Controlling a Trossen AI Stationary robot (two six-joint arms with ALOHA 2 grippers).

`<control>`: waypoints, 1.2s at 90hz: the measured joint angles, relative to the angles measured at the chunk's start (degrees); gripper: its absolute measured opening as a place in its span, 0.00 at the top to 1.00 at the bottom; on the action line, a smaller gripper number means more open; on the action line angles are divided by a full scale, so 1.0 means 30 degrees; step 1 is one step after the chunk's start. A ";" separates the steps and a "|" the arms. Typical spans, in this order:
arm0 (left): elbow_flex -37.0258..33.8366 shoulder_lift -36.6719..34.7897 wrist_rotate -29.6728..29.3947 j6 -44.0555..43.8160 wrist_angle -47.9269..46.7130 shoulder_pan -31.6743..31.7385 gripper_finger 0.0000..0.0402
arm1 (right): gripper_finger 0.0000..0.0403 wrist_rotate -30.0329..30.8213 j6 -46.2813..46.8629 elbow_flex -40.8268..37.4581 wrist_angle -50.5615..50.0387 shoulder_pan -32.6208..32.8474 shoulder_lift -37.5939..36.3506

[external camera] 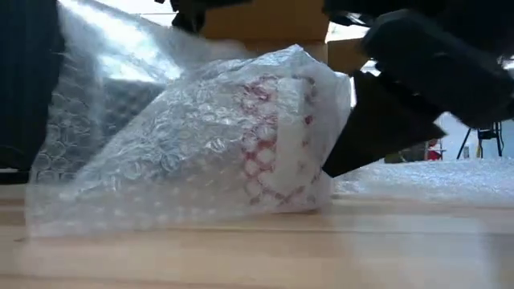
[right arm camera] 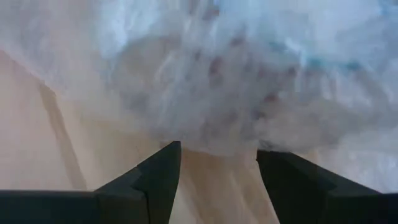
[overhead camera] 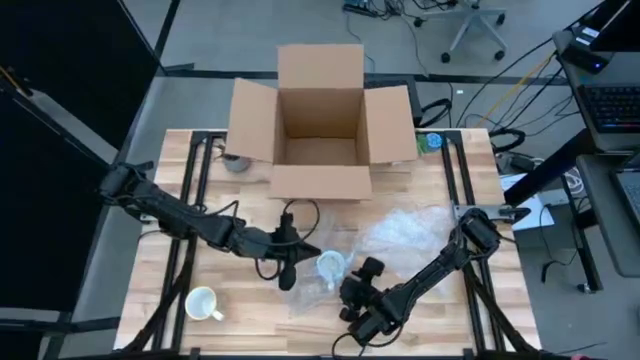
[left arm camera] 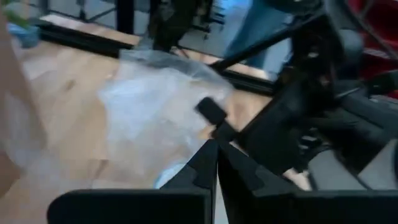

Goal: Wrap mug
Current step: Wrap the red mug with the left bubble wrap, then wrap the red mug with bubble wrap

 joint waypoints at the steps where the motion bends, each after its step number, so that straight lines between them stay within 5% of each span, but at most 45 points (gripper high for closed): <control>1: 0.0000 0.0027 0.0040 0.0009 0.0054 0.0013 1.00 | 0.51 -0.0004 -0.0068 0.0000 0.0033 -0.0029 0.0000; 15: 0.0007 0.0049 0.0179 0.0096 -0.1163 0.0065 1.00 | 0.51 -0.0146 -0.0523 0.0000 0.0284 -0.0179 0.0017; 52: 0.0000 -0.0453 0.0471 -0.4747 -1.5885 0.0069 1.00 | 0.51 -0.0216 -0.0074 0.0000 0.0299 0.0163 0.0036; 70: -0.0002 -0.0453 -0.0221 -0.5526 -1.8752 0.0876 0.98 | 0.51 -0.0204 0.0152 0.0000 0.0310 0.0105 0.0036; 108: -0.3425 -0.0453 0.0762 -0.5747 -1.5695 0.3132 0.52 | 0.51 -0.0434 0.0297 -0.1539 0.1403 0.0035 0.0051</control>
